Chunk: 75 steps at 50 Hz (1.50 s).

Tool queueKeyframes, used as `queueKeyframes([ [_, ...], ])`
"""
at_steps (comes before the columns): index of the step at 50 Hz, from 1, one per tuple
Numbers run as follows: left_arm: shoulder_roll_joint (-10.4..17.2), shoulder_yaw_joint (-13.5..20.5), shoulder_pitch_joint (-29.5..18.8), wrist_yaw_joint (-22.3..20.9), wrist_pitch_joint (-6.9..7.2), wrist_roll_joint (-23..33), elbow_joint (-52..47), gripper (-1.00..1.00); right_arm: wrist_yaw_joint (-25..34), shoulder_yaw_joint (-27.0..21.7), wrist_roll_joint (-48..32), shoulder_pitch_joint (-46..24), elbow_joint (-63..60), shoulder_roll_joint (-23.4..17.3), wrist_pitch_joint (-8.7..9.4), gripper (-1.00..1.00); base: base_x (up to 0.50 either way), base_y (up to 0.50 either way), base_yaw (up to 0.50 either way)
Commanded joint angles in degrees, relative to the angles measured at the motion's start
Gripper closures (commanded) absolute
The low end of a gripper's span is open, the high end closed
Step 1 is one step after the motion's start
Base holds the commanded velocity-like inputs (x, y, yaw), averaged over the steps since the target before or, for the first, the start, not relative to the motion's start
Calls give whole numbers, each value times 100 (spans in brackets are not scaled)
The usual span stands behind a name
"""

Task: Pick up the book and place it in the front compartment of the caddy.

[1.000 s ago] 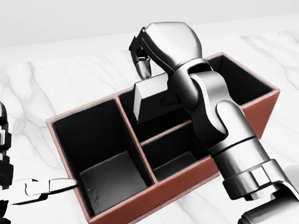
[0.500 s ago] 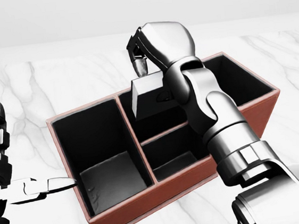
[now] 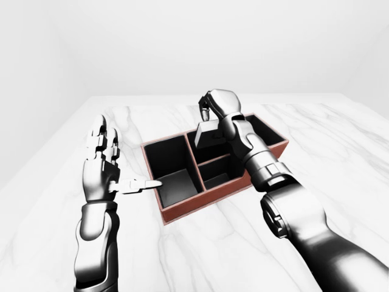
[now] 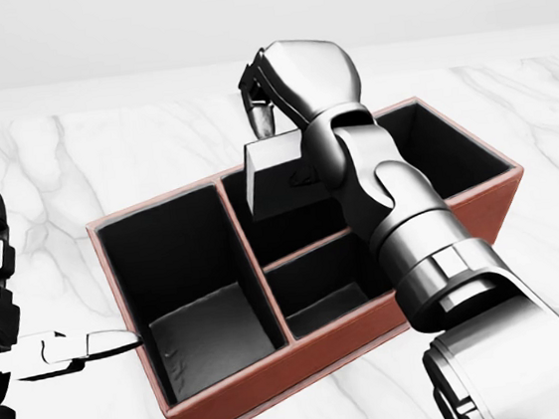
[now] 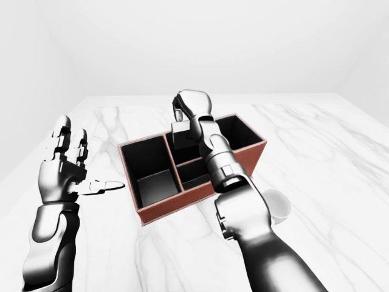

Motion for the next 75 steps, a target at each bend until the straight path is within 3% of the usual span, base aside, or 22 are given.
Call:
queueKeyframes([
  [1,10,22,-6,4,0,-17,-15,-100,-328,-32,-65,-191,257,60,0,100,0,0,0],
  [75,48,76,-44,38,0,-63,-19,-100,-1112,21,-395,-199,1198,253,0,100,0,0,0],
])
